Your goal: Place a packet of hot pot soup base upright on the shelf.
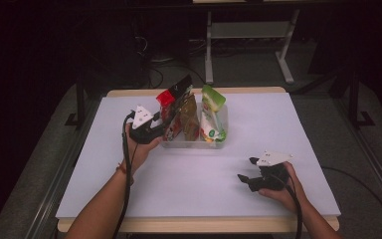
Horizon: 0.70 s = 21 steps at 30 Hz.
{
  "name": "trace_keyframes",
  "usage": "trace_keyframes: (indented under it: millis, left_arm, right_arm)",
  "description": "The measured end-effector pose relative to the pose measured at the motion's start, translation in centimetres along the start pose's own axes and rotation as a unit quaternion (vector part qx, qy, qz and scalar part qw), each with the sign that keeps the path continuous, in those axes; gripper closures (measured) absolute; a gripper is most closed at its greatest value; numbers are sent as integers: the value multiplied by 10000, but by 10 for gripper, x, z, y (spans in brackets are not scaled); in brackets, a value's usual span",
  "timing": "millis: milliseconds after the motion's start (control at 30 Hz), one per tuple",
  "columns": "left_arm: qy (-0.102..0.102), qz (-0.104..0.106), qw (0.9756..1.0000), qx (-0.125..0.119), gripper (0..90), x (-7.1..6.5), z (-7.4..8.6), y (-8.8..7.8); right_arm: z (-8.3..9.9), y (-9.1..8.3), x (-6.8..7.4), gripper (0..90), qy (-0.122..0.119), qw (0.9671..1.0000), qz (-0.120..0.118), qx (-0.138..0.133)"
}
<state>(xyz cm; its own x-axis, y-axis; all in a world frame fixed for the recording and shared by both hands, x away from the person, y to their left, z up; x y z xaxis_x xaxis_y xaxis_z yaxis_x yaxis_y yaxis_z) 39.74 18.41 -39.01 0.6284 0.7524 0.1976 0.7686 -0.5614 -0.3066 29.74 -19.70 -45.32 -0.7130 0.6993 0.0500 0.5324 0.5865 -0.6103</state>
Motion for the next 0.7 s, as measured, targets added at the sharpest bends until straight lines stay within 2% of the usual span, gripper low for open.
trace_keyframes:
  millis: [67, 367, 567, 700]
  left_arm:
    - [112, 3, 9999, 21, 563, 0, 0, -3]
    - [392, 117, 9991, 132, 489, -1, 1, -15]
    - [669, 248, 9971, 273, 429, -2, 3, -26]
    - [722, 325, 9965, 279, 408, -4, 4, -33]
  right_arm:
    - [0, -1, 0, 254, -9, 10000, 16, -21]
    - [-4, -5, 4, 253, -185, 9996, 194, -62]
    - [-7, -9, 7, 254, -330, 9987, 378, -92]
    - [-9, -11, 9, 253, -414, 9981, 451, -81]
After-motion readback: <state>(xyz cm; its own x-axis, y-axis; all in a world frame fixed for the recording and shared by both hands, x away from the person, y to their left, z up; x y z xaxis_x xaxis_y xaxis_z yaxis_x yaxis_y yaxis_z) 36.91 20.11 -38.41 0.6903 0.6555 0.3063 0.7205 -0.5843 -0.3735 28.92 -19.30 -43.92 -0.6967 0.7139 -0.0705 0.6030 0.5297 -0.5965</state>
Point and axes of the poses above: each handheld gripper's, and its own axes: y roughly forward along the jaws, z roughly out of its underside, x roughly to its left, the point moved 1 cm from there along y, roughly forward along the jaws, and after that the axes turned 6 degrees about y, right-handed, at the moved point
